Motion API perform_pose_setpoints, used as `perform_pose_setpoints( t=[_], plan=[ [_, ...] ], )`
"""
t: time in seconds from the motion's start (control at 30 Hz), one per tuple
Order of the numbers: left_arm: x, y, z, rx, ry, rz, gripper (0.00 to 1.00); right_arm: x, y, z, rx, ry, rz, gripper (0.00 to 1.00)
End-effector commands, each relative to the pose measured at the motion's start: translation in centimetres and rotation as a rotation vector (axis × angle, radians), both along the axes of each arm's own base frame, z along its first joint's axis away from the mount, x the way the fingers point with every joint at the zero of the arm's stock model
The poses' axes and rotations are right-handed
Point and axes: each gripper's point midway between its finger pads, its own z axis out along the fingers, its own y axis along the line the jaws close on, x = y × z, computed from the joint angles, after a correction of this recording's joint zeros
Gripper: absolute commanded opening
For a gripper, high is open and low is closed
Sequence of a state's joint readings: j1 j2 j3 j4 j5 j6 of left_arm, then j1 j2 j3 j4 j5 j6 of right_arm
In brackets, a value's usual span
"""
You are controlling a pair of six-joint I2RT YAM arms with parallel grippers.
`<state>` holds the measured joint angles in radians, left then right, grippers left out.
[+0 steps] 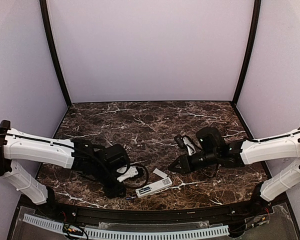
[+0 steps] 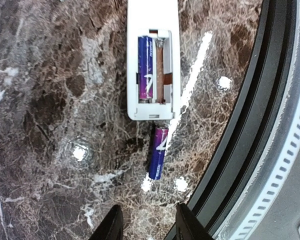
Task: Load the batteries into the remote control
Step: Pick up the battery from the center of the board.
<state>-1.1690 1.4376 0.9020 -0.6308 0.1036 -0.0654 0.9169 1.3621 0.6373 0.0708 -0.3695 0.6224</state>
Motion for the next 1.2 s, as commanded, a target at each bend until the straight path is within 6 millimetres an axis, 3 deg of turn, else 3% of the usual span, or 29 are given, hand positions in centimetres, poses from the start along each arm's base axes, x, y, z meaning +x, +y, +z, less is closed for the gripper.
perform_pose_setpoints(
  t=[0.0,0.63,0.97,1.17],
  plan=[
    [-1.0,0.6,-1.5,0.117,0.019,-0.084,0.35,0.3,-0.7,0.2,0.022,-0.011,-0.004,0.26],
    [-0.4,-1.9,-3.4,0.047,-0.048,-0.212,0.26,0.5,-1.2,-0.7,0.010,0.007,-0.006,0.25],
    [-0.8,-1.7,-5.2,0.087,-0.024,-0.226,0.25,0.7,-1.2,-0.9,0.007,0.014,-0.007,0.25],
    [-1.1,-1.4,-5.5,0.107,-0.015,-0.225,0.18,1.1,-1.5,-0.9,0.005,0.016,-0.015,0.25]
  ],
)
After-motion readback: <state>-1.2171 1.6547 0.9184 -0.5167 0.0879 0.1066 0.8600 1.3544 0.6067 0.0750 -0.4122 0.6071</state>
